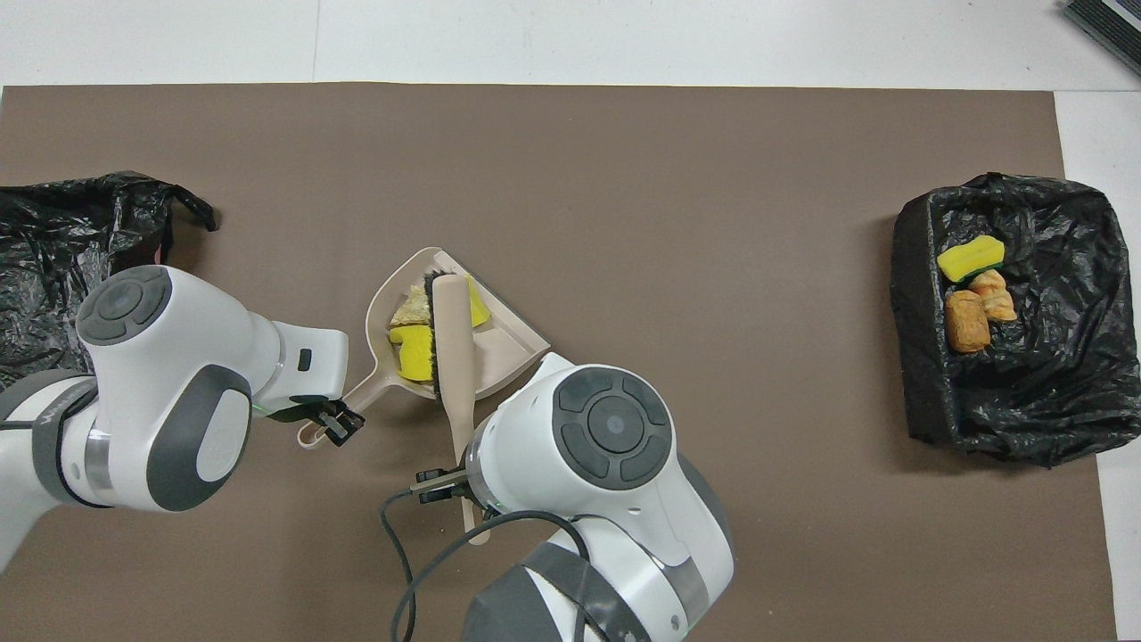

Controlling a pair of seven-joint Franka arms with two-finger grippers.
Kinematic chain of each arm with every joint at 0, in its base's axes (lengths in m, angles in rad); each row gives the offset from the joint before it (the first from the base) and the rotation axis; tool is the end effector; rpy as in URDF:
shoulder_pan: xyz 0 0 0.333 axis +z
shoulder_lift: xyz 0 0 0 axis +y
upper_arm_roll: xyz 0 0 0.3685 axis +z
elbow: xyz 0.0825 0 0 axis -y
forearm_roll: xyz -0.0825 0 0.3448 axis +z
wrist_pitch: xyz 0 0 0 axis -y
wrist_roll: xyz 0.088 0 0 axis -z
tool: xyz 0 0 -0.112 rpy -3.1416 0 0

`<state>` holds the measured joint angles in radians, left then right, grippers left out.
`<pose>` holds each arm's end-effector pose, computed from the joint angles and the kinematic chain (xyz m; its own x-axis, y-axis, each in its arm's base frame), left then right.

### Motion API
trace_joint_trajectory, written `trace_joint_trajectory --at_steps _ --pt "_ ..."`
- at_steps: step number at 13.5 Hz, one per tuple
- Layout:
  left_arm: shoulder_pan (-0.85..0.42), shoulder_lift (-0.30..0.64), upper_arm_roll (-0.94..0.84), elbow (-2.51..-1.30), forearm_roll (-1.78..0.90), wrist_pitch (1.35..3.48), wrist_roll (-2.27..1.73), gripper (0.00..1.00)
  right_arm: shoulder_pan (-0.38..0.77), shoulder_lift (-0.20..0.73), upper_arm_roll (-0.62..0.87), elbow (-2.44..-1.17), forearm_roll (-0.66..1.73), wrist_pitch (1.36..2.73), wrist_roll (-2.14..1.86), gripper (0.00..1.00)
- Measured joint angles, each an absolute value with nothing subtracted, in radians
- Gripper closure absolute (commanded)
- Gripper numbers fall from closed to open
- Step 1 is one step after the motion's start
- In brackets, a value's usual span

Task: Sweep and dump trash in bin

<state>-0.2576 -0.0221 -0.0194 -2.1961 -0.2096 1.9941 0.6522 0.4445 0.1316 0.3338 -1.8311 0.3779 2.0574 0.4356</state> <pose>0.4507 -0.1424 0.4508 0.6734 -0.7380 -0.0443 -0.7080 -0.6609 0.2489 0.4043 0.4141 0.5375 0.9756 0.1938 -0.1033 0.1427 -0.9169 -0.3729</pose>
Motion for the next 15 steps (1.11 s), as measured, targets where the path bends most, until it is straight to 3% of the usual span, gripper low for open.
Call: trace_joint_trajectory --at_steps 9,15 --pt "-0.175 -0.05 -0.013 -2.136 -0.063 1.963 0.541 1.0 0.425 -0.045 0.328 -2.141 0.376 2.027 0.513 1.0" --pt "0.042 -0.11 -0.008 -2.007 -0.058 1.858 0.584 1.0 0.579 0.002 0.336 -2.165 0.307 2.033 0.786 1.0"
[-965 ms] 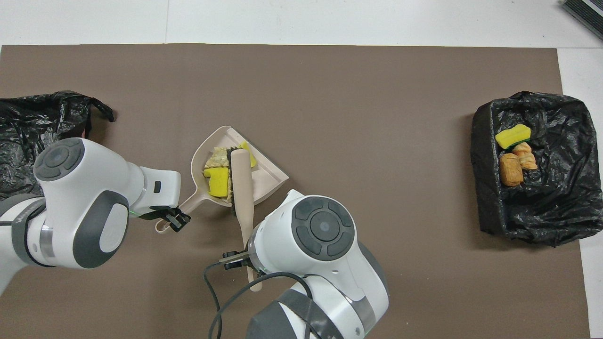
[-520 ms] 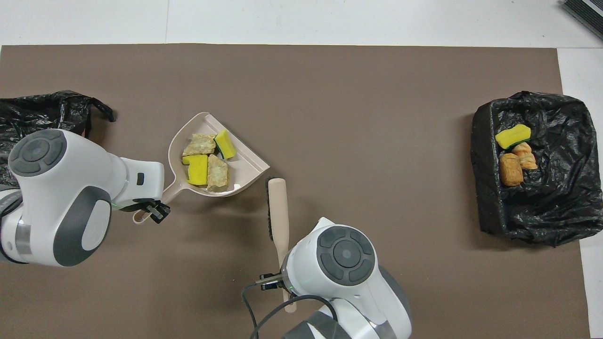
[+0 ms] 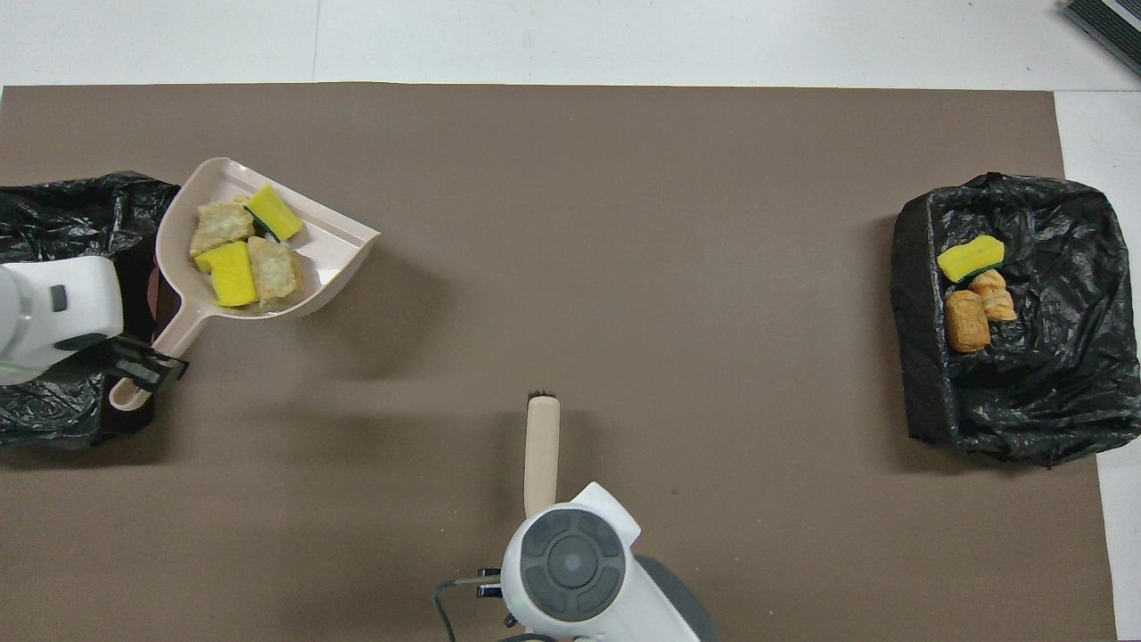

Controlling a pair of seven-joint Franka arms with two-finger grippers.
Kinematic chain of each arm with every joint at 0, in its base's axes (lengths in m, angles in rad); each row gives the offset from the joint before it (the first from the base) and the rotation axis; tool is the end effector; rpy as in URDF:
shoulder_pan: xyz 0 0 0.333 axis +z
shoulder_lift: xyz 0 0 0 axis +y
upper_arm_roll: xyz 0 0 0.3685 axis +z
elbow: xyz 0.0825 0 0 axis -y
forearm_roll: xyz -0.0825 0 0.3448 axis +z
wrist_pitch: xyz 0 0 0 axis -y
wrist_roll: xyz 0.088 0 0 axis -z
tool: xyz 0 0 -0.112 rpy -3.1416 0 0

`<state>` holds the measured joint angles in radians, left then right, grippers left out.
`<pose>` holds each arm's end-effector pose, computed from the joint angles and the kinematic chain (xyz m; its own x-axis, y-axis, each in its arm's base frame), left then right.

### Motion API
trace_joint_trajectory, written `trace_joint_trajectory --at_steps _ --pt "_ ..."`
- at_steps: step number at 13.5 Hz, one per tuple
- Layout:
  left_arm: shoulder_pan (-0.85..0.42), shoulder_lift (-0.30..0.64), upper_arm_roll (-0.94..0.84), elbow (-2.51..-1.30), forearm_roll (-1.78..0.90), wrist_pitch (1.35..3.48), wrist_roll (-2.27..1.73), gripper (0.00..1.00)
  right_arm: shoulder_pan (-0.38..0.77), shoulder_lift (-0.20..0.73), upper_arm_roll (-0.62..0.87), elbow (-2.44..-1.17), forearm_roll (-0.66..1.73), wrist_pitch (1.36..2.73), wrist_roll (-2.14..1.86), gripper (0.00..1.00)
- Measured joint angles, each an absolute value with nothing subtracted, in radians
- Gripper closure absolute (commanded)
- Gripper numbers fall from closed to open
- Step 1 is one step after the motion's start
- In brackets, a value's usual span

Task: Sweep and dump trash in bin
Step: 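Carry the dustpan over the farther trash bag with the left gripper, then tip the dustpan into the bag with the left gripper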

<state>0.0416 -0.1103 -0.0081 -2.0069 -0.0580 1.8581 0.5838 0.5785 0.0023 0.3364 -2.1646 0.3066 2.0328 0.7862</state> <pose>0.4781 0.0111 0.5610 0.8614 -0.5080 -0.0027 -0.5067 -0.8596 0.0665 0.2836 0.3986 0.4557 0.9587 -0.0159 -0.2839 -0.0374 -0.9968 -0.0702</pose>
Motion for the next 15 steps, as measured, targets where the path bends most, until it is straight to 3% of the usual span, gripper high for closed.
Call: trace_joint_trajectory --at_steps 5,9,15 --pt "0.286 -0.094 -0.004 -1.914 0.039 1.815 0.887 1.0 0.68 0.075 0.34 -2.166 0.251 2.048 0.857 1.0" --pt "0.445 -0.018 -0.003 -1.869 0.209 1.991 1.188 1.0 0.677 0.094 0.335 -2.165 0.251 2.038 0.866 1.0" --pt "0.512 0.128 -0.019 -1.679 0.518 2.052 1.419 1.0 0.677 0.11 0.334 -2.161 0.257 2.071 0.866 1.0"
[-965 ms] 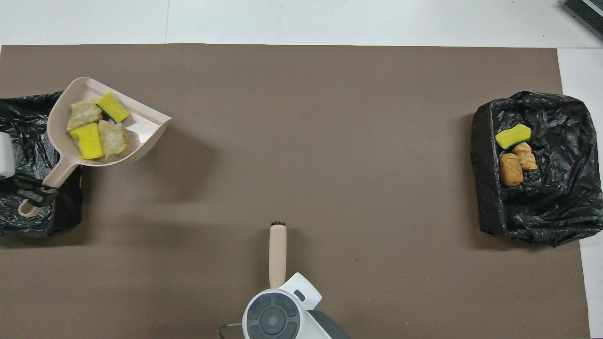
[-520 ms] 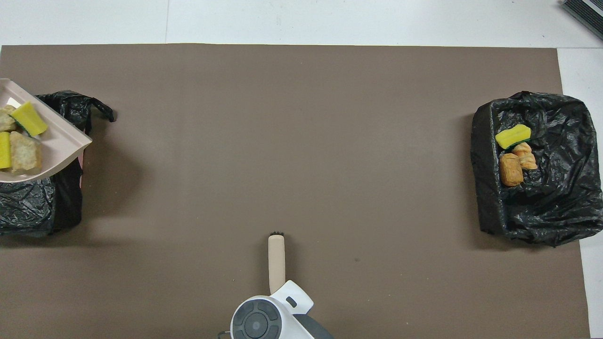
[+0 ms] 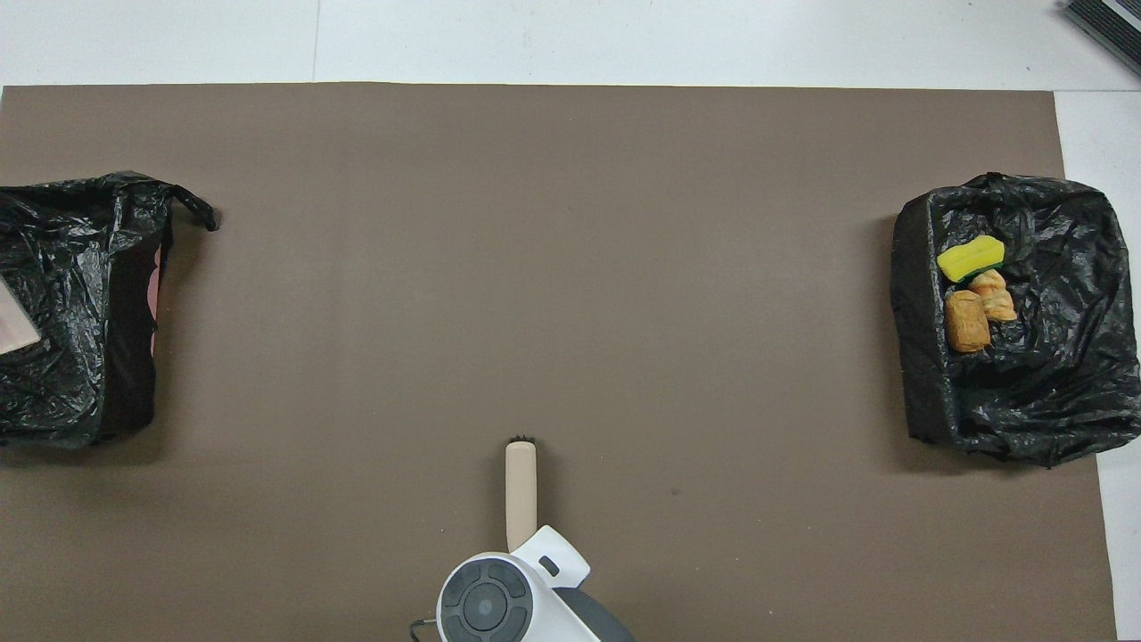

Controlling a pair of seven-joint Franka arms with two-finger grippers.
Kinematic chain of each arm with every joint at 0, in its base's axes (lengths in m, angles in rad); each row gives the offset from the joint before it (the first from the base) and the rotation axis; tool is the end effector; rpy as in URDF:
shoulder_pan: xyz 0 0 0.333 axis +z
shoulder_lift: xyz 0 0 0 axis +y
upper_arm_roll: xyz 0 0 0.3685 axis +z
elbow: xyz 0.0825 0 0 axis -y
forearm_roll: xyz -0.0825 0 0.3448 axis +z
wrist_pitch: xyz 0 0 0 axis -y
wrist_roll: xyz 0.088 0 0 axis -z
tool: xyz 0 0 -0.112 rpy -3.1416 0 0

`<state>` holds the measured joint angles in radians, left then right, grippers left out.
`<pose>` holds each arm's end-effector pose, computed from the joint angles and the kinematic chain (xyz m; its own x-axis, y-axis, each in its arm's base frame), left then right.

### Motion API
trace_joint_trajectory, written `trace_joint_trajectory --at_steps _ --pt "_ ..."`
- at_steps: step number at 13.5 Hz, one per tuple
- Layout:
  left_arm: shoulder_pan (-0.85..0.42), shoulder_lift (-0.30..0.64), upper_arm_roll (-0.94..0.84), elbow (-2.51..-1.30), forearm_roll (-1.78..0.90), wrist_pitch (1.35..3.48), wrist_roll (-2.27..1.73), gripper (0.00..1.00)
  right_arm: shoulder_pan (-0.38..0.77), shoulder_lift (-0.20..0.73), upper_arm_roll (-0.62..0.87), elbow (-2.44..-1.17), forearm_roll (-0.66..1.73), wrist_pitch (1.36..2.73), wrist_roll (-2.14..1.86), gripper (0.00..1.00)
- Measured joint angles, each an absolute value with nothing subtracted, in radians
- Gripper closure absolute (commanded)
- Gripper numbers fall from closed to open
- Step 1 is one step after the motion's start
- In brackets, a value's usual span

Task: Sweep and dump trash in bin
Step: 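Tip the dustpan into the bag with the left gripper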

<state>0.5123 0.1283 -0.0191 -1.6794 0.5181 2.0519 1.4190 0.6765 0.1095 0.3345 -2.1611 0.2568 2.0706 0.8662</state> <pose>0.5124 0.3092 0.6072 0.4498 -0.7738 -0.4460 -0.8926 -0.3726 -0.2537 0.2586 0.4326 0.4090 0.9506 -0.0011 -0.3105 0.0023 -0.9999 0.0104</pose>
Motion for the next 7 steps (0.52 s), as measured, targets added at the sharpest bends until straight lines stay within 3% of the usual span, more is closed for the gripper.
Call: trace_joint_trajectory --at_steps 3,4,6,7 --pt "0.489 0.139 -0.037 -1.664 0.642 2.053 1.431 1.0 0.685 0.148 0.336 -2.151 0.258 2.108 0.866 1.0" --pt "0.471 0.139 -0.04 -1.663 0.671 2.053 1.431 1.0 0.69 0.159 0.337 -2.135 0.258 2.102 0.866 0.83" --pt "0.45 0.139 -0.04 -1.662 0.713 2.053 1.431 1.0 0.691 0.176 0.337 -2.103 0.257 2.06 0.866 0.81" --pt "0.444 0.139 -0.041 -1.662 0.763 2.054 1.431 1.0 0.69 0.183 0.336 -2.09 0.257 2.047 0.866 0.76"
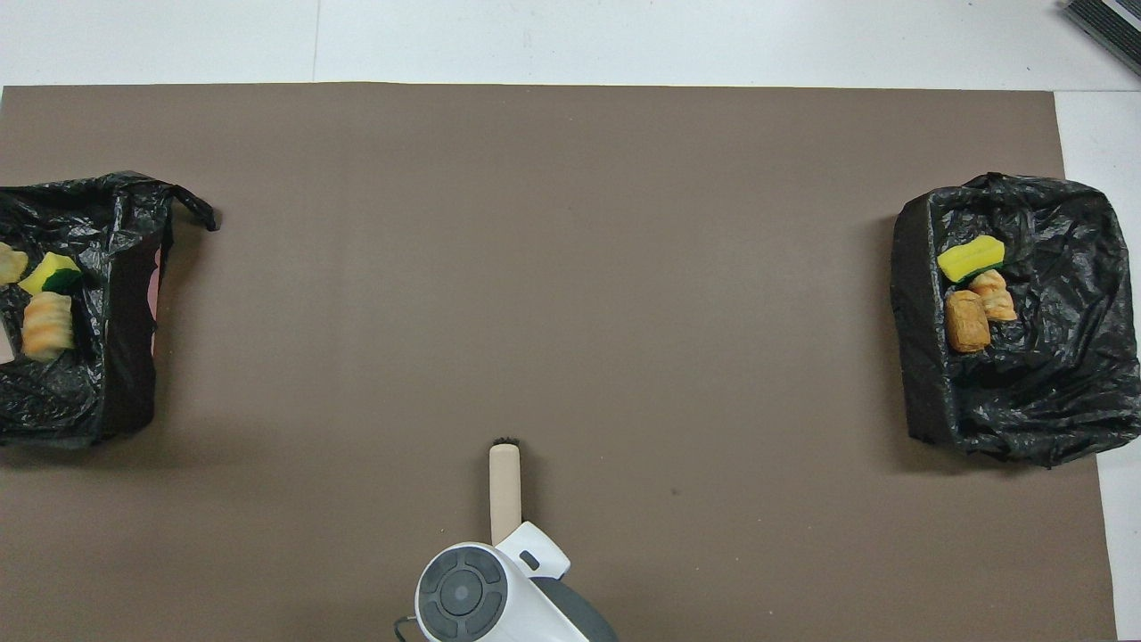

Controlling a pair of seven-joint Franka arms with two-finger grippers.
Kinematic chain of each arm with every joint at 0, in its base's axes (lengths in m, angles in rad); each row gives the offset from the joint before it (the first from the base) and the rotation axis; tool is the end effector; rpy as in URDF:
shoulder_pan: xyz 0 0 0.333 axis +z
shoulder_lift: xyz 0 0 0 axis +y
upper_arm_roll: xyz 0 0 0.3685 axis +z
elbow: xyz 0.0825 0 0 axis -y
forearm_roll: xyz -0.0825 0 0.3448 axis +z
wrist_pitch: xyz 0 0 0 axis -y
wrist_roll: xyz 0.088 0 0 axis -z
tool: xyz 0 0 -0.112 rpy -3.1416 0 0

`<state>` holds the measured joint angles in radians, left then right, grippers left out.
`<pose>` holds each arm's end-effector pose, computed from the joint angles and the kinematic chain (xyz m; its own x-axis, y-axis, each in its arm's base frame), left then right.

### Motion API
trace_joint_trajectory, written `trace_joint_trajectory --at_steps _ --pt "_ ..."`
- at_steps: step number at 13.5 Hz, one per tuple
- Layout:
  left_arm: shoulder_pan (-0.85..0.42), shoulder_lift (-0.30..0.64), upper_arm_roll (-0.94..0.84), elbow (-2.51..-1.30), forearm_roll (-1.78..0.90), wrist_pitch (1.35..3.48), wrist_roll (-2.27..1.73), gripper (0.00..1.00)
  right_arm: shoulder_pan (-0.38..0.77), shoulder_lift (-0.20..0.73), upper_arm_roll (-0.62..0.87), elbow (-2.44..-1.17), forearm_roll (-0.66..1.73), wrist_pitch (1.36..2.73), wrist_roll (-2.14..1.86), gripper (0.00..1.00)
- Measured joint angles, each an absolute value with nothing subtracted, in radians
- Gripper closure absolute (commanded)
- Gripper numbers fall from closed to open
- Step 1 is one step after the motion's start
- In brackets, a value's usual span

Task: Sweep and dump trash in bin
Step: 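Tip the dustpan into the bag with the left gripper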

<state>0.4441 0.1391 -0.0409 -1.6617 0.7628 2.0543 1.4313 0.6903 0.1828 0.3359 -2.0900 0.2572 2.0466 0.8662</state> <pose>0.5393 0.2758 0.6174 0.2768 -0.7128 -0.6445 -0.9600 -0.1747 -0.2190 0.2653 0.4542 0.3994 0.9389 0.0143 -0.3438 0.0200 -0.9997 0.0131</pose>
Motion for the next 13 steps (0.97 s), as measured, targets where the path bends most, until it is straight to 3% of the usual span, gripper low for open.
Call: trace_joint_trajectory --at_steps 6,9,13 --pt "0.369 0.14 -0.042 -1.66 0.937 2.064 1.431 1.0 0.681 0.21 0.328 -2.001 0.25 1.98 0.866 0.56" --pt "0.321 0.14 -0.042 -1.65 1.038 2.06 1.405 1.0 0.657 0.211 0.323 -1.963 0.243 1.977 0.866 0.55" --pt "0.281 0.141 -0.043 -1.645 1.045 1.999 1.292 1.0 0.56 0.188 0.313 -1.922 0.211 1.968 0.867 0.46"
